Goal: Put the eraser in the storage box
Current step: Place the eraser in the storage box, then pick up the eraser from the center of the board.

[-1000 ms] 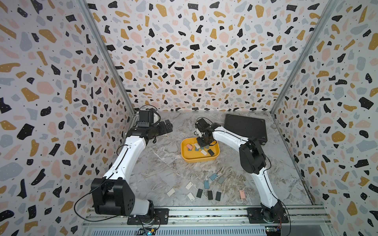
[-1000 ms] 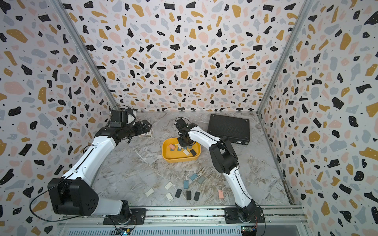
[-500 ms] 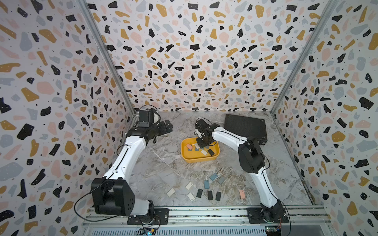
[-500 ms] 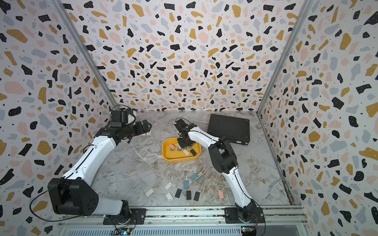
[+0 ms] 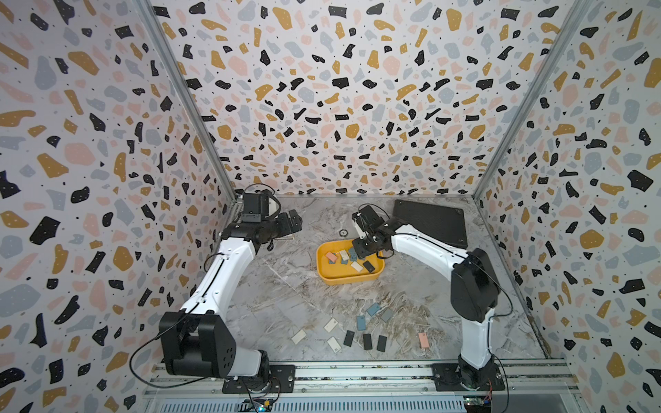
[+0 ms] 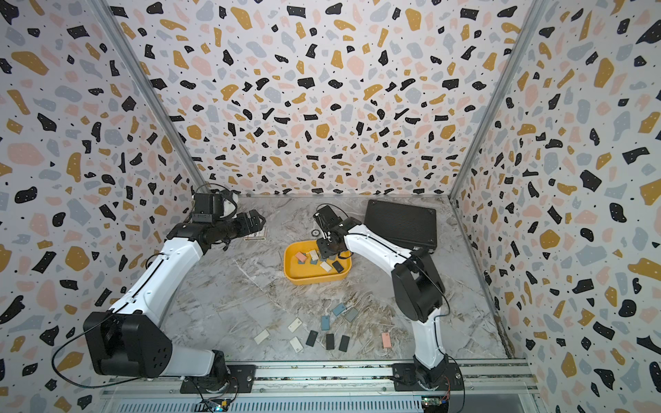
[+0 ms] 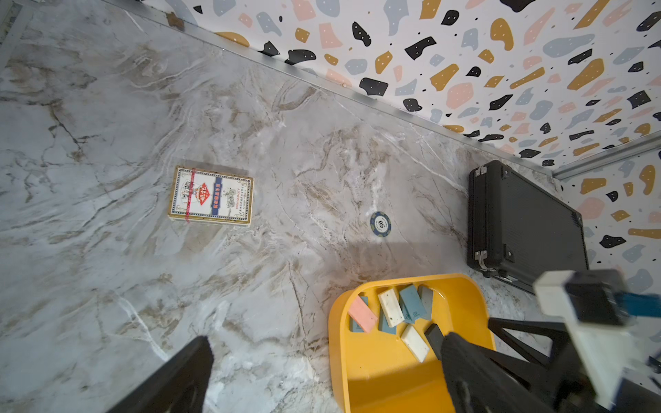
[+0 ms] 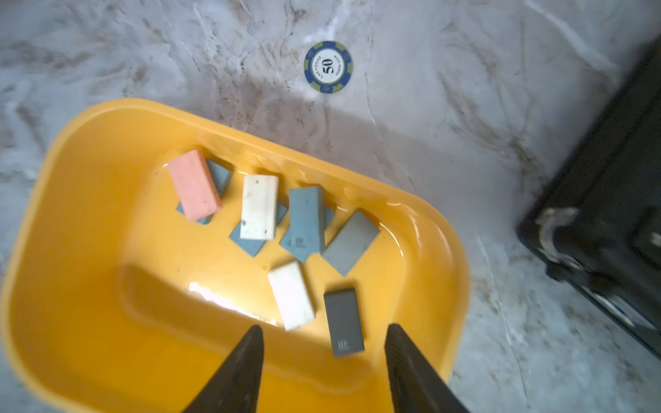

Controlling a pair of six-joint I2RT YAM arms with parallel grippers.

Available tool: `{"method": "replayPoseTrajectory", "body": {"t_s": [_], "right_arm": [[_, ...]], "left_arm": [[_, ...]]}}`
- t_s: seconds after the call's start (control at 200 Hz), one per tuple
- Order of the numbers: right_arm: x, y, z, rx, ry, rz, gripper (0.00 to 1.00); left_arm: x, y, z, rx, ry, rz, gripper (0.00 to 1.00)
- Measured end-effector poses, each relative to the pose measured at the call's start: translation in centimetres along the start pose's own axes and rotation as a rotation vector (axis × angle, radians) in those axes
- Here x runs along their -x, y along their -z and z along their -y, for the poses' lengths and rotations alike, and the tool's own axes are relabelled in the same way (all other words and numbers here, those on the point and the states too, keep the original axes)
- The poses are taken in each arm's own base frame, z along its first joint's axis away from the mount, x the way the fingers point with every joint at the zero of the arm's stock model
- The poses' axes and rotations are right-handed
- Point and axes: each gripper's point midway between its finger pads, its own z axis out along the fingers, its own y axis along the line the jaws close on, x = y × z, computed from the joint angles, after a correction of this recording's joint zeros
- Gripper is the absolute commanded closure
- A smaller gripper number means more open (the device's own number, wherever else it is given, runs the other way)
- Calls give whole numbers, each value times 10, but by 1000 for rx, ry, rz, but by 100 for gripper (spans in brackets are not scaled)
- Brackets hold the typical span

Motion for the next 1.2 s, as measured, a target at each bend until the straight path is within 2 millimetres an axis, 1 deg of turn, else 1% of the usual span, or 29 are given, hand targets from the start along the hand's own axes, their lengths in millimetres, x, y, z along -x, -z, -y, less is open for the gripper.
{"method": "replayPoseTrajectory", "body": {"t_s": [0.04, 0.105, 0.155, 0.205, 0.305, 0.425, 0.461, 0.526, 0.571, 0.676, 0.826, 1.201], "right_arm": [[-6, 16, 4, -2, -19, 20, 41], [-21, 37, 9, 4, -53, 39, 40], [-34, 47, 12, 7, -79, 41, 40], [-54, 53, 17, 5, -112, 30, 40], [-100, 53, 27, -12, -168, -31, 40], [-161, 41, 36, -41, -231, -155, 40], [-176, 39, 37, -45, -249, -189, 40], [-195, 39, 35, -40, -279, -229, 40], [-203, 40, 33, -27, -302, -243, 40], [-213, 44, 26, 11, -344, -255, 40], [-221, 45, 19, 57, -384, -272, 40], [-237, 16, -5, 148, -410, -395, 41]], "left_arm": [[0, 0, 0, 0, 0, 0, 0], [0, 0, 0, -2, 0, 0, 0], [0, 0, 1, -4, 1, 0, 0], [0, 0, 1, -7, 1, -1, 0], [0, 0, 2, -12, 2, 0, 0], [1, 0, 4, -20, 2, 0, 0], [0, 0, 4, -21, 2, 0, 1], [0, 0, 4, -21, 2, 0, 0], [0, 0, 4, -22, 2, 0, 1], [1, 1, 4, -23, 2, 1, 0], [1, 2, 5, -24, 1, 5, 1], [2, 2, 5, -27, 12, 5, 0]]}}
